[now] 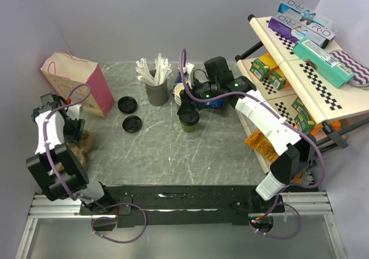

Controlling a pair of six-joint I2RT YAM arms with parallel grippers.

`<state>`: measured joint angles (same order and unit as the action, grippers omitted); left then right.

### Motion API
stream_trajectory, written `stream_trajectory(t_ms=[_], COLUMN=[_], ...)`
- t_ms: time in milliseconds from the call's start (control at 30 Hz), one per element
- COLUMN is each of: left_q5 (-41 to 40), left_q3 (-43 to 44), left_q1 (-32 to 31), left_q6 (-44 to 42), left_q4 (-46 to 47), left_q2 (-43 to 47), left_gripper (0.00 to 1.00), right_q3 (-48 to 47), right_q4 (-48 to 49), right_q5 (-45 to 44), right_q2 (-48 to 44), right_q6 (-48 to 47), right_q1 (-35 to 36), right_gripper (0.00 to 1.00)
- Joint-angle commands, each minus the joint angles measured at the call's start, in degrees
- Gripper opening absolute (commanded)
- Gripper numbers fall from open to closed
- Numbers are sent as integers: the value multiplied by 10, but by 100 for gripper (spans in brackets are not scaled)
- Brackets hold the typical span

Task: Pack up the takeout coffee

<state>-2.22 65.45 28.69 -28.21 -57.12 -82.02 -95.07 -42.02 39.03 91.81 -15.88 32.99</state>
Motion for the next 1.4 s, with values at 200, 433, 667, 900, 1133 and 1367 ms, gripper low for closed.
stream_trajectory(t_ms=[200,433,667,900,1133,1367], left_q5=[0,-11,-6,-2,-7,-6], left_q3=[5,-2,-8,-14,-7,41], left_q1=[5,10,14,14,15,15], left_q6=[16,16,19,21,19,14], left_q4=[14,14,5,-7,-18,-60], left_q2=[-51,-73,-78,-71,-61,-24], left_gripper=[58,57,52,47,35,21], right_q3=[16,20,21,27,36,45], right_q4=[2,4,3,6,12,15], right_q5=[-12,-17,-18,-18,-16,-9], right_q2=[-16,-16,-12,-15,-19,-22], right_q6=[-3,-4,-6,-6,-3,1], right_q1=[-3,-4,-4,-4,-4,-4], right_gripper=[72,72,72,72,71,72])
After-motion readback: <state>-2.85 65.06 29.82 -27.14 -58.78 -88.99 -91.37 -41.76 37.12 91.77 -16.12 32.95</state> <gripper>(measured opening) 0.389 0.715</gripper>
